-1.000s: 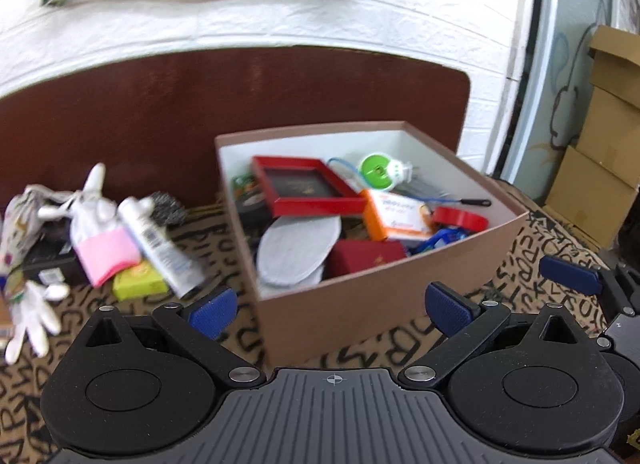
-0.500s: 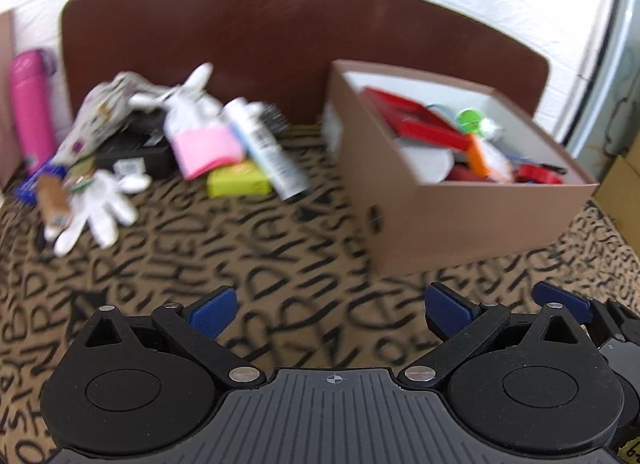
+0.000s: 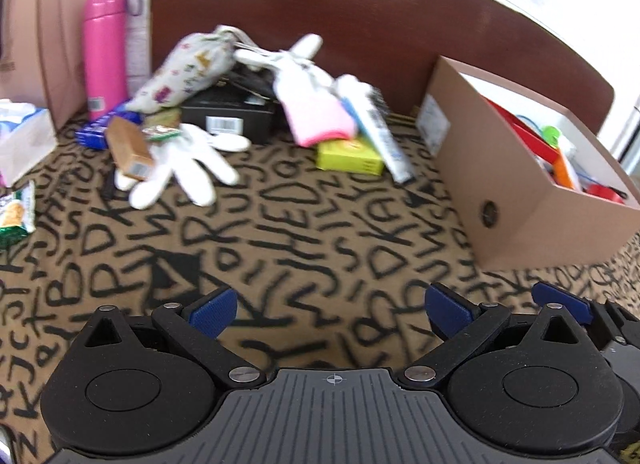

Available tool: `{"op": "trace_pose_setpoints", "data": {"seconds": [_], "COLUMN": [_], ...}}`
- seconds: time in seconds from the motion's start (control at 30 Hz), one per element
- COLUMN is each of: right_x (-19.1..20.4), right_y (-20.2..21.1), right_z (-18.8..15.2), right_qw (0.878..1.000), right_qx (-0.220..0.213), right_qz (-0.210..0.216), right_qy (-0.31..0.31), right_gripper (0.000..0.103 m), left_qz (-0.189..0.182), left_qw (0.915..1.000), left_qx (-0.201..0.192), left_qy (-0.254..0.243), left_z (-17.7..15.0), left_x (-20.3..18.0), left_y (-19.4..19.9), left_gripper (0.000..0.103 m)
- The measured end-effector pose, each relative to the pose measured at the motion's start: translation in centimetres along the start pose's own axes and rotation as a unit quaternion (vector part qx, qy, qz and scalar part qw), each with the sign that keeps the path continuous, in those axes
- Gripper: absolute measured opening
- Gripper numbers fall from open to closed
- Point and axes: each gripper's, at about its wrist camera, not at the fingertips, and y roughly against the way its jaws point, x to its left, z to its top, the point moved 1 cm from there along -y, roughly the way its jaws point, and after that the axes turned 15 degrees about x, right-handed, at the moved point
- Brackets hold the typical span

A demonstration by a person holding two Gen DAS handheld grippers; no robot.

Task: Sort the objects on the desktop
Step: 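Withdraw both grippers from the box toward the gold box and white glove, then close the left gripper on the gold box while the right gripper grasps the white glove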

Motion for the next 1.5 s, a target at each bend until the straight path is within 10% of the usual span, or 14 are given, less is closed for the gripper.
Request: {"op": "trace_pose_setpoints", "data": {"seconds": [0.83, 1.5], "right_x": [10.2, 11.4], "right_y": [-8.6, -14.2], "right_z": [5.6, 9.3], "right_qw": [0.989, 0.989], "right_qx": [0.032, 0.035], "right_qz": [0.101, 0.093], "right_qy": [0.106, 0.111], "right_gripper": [0.078, 0.069], "left_qz": [0.027, 0.03], "left_qw": [0.9935, 0.9881], "left_qx": [-0.026, -0.033], "left_qy": [0.107, 0.147], "left_z": [5.8, 11.3], "left_x": [13.4, 18.3], "left_y": [-1.6, -5.4], "left_gripper": [0.087, 0.062]}}
